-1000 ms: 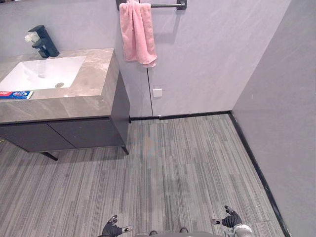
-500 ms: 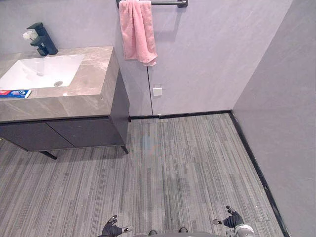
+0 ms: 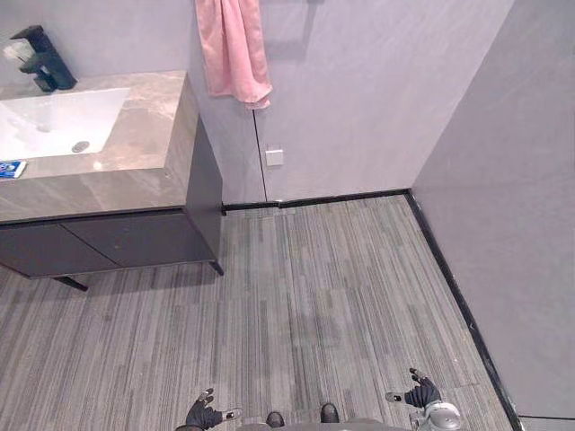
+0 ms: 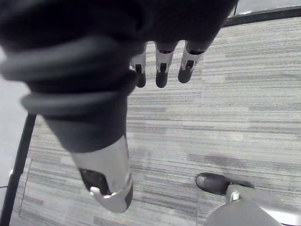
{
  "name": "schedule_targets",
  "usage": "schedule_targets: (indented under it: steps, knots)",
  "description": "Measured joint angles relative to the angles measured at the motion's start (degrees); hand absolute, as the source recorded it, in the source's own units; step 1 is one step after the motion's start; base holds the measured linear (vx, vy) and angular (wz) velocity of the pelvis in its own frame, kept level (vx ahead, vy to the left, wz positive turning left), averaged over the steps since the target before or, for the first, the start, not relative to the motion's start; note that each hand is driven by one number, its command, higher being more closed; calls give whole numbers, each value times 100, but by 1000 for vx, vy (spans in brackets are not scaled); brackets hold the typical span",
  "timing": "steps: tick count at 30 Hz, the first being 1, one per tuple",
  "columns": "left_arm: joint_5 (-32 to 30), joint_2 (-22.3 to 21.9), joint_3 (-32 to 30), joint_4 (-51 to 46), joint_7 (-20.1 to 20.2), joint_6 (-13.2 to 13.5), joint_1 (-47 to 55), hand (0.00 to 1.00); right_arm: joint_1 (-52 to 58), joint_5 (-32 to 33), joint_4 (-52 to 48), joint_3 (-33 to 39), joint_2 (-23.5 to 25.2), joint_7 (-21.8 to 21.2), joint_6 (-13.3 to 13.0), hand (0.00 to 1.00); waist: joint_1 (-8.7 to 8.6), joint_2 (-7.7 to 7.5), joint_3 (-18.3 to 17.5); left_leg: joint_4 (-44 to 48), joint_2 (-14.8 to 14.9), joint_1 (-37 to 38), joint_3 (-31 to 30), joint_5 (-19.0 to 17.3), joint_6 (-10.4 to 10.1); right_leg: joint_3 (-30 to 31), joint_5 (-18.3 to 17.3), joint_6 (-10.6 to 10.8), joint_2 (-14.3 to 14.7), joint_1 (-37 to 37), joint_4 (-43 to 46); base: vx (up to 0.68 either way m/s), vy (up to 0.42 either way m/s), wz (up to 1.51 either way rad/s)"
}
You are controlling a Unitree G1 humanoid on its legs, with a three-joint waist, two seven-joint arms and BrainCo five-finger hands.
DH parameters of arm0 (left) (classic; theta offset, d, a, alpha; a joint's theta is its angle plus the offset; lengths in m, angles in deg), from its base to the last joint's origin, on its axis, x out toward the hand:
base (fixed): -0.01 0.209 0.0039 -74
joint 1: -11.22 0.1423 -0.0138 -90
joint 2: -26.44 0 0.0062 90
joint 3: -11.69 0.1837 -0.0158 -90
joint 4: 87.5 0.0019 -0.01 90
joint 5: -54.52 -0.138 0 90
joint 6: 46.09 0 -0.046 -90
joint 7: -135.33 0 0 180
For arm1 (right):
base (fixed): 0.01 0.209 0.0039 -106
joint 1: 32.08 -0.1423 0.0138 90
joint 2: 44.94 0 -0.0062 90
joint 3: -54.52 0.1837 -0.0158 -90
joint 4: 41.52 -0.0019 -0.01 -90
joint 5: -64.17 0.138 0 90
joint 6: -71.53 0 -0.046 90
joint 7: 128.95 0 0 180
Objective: Organize washtable
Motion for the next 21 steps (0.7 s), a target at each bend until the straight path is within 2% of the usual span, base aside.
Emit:
schedule_targets:
  steps: [3,4,5,6,7,8,10,12,13,14,15,16,17,18,19,20,21]
  knots:
    - [25,28,1,-122,0,2,-97,0,-29,0,3,4,-11,-7,30,0,62,71,56,398,2,-99,80,-321,57,17,-498,177,-17,-383,923,107,59,-14]
    - [34,32,5,-157,2,3,-131,0,-36,4,3,4,-7,-11,33,0,62,110,79,498,2,-82,75,-412,103,-127,-684,396,-49,-599,1502,105,76,5]
    - [37,46,7,-163,2,4,-184,0,-55,12,2,2,5,-20,50,0,63,130,118,553,-15,-11,73,-447,94,-295,-796,485,-100,-895,2300,110,85,10]
    - [39,60,8,-166,2,4,-206,0,-73,12,2,1,17,-25,61,0,62,125,151,552,-36,44,66,-446,95,-371,-808,476,-139,-1053,2730,119,94,21]
    - [41,104,27,-175,2,5,-248,0,-89,13,-6,-3,51,-31,62,0,55,78,232,538,-110,213,10,-460,123,-584,-824,461,-293,-1389,3666,147,76,34]
    - [45,158,71,-176,1,5,-281,0,-77,14,1,-10,73,-48,64,0,36,122,294,539,-169,340,-119,-624,302,-826,-997,409,-464,-1679,4354,202,65,36]
    - [48,219,80,-176,-1,1,-366,0,-130,38,-9,-10,92,-53,55,0,5,6,405,532,-219,558,-290,-761,349,-1073,-1248,335,-643,-1893,4640,235,11,38]
    - [51,217,83,-171,-1,-3,-358,0,-209,38,-24,-43,40,-56,50,0,-88,74,459,427,-39,761,-449,-851,309,-1446,-1346,287,-598,-2157,4198,287,-47,41]
    - [52,203,92,-172,-1,-3,-378,0,-215,42,-53,-60,28,-55,47,0,-103,115,488,382,54,832,-485,-863,288,-1536,-1330,261,-536,-2225,3977,422,-102,43]
    - [52,173,117,-172,0,-2,-456,0,-228,71,-97,-89,-5,-48,-13,0,-119,192,550,288,283,987,-584,-868,266,-1732,-1180,132,-358,-2435,3340,384,-105,37]
    - [52,172,124,-170,0,-1,-482,0,-212,70,-115,-113,-16,-58,-26,0,-137,180,563,291,333,1020,-623,-865,251,-1778,-1020,102,-317,-2494,3022,450,-123,43]
    - [48,190,176,-168,1,3,-480,0,-190,64,-115,-132,-11,-58,-34,0,-134,87,547,303,330,1069,-674,-838,90,-1757,-691,65,-273,-2533,2512,497,-169,47]
    - [39,196,278,-164,19,5,-480,0,-108,63,-100,-128,-18,-56,-20,0,-154,-11,513,362,322,1169,-803,-944,-115,-1659,-137,-182,-276,-2537,2068,533,-192,55]
    - [35,164,267,-146,19,4,-476,0,-52,64,-91,-119,-24,-55,-6,0,-184,-27,508,409,343,1247,-895,-1013,-230,-1644,335,-447,-325,-2518,2157,546,-204,49]
    - [33,19,236,-131,5,16,-513,0,-79,64,-55,-103,-44,-54,38,0,-183,141,521,666,567,1222,-918,-975,-404,-1835,90,-545,-206,-2466,2406,557,-218,36]
    - [35,-38,206,-130,12,16,-535,0,-87,68,-63,-70,13,-22,49,0,-182,163,526,1217,607,969,-915,-693,-827,-1858,-125,-596,-166,-2316,2329,553,-224,19]
    - [35,-86,169,-132,13,16,-533,0,-82,68,-67,-68,7,-13,51,0,-173,185,539,1629,628,807,-952,-502,-884,-1873,-168,-643,-136,-2170,2237,565,-248,10]
